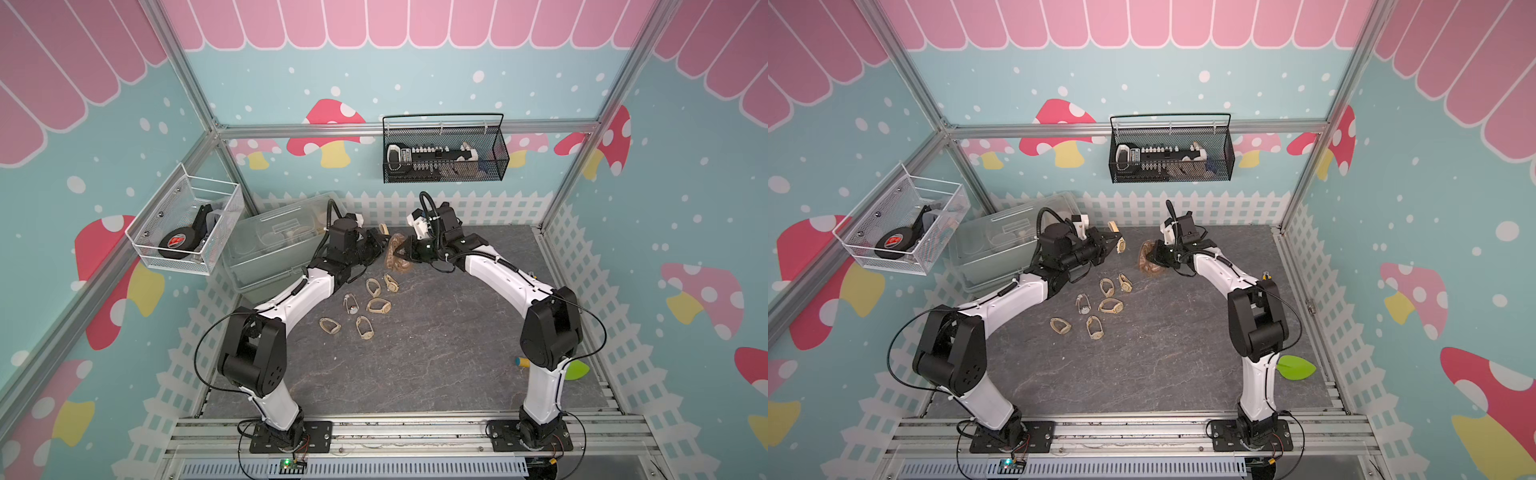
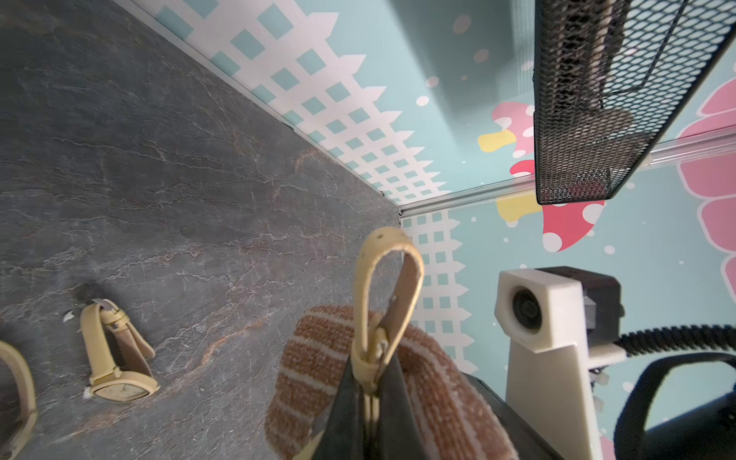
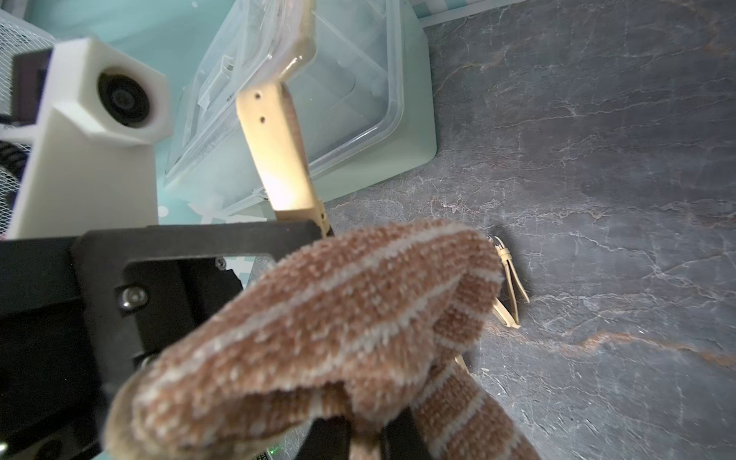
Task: Wipe the watch dial
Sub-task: Wipe the dirt from the watch dial.
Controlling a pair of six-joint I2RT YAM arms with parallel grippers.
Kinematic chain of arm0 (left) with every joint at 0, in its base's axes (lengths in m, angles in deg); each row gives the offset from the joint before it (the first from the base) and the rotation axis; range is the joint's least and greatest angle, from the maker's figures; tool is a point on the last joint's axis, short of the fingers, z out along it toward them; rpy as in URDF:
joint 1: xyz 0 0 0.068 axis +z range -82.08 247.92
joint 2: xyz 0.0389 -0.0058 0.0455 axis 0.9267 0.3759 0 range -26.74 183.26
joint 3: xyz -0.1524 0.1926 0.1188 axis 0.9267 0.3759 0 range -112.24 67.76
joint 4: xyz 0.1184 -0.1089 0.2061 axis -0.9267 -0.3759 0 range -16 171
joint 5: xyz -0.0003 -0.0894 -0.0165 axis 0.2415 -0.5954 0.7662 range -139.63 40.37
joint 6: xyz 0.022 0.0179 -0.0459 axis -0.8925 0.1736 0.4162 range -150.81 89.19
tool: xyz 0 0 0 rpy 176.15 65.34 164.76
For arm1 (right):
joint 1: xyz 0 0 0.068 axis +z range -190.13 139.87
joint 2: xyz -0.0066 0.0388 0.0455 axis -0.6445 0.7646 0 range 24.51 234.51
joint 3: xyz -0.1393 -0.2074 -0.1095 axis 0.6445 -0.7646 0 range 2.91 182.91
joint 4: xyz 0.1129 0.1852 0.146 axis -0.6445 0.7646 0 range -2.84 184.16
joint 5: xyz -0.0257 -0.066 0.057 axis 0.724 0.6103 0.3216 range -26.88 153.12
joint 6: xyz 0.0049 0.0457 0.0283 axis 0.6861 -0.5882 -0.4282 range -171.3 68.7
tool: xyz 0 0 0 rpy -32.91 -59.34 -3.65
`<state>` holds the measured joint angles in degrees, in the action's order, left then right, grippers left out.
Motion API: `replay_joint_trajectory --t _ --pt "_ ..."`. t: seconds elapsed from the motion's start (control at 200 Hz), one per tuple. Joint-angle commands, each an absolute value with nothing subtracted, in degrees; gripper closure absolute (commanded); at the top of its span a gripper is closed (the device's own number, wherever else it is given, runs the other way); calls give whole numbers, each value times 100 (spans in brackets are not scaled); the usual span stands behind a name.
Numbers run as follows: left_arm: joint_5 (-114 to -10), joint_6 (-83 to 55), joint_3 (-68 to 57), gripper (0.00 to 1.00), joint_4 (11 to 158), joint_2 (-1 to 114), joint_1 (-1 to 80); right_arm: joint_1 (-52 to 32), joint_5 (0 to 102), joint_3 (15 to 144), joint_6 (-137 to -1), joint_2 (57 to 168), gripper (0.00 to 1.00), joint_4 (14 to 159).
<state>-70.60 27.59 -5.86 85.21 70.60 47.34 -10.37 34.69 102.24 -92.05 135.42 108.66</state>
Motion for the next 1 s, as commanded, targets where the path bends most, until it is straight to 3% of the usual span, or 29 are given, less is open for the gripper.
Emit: replay_joint_trajectory --t 0.0,0.645,0.996 --pt "-7384 2946 -545 100 8864 7073 4621 -924 3411 10508 -9177 13706 100 10786" --pt "-7663 2980 -686 100 8920 7137 4309 -995 3501 12625 -9055 15147 100 11507" --pt "-7632 2881 -493 100 8824 6820 4673 -1785 3520 11974 -8978 14820 100 11423"
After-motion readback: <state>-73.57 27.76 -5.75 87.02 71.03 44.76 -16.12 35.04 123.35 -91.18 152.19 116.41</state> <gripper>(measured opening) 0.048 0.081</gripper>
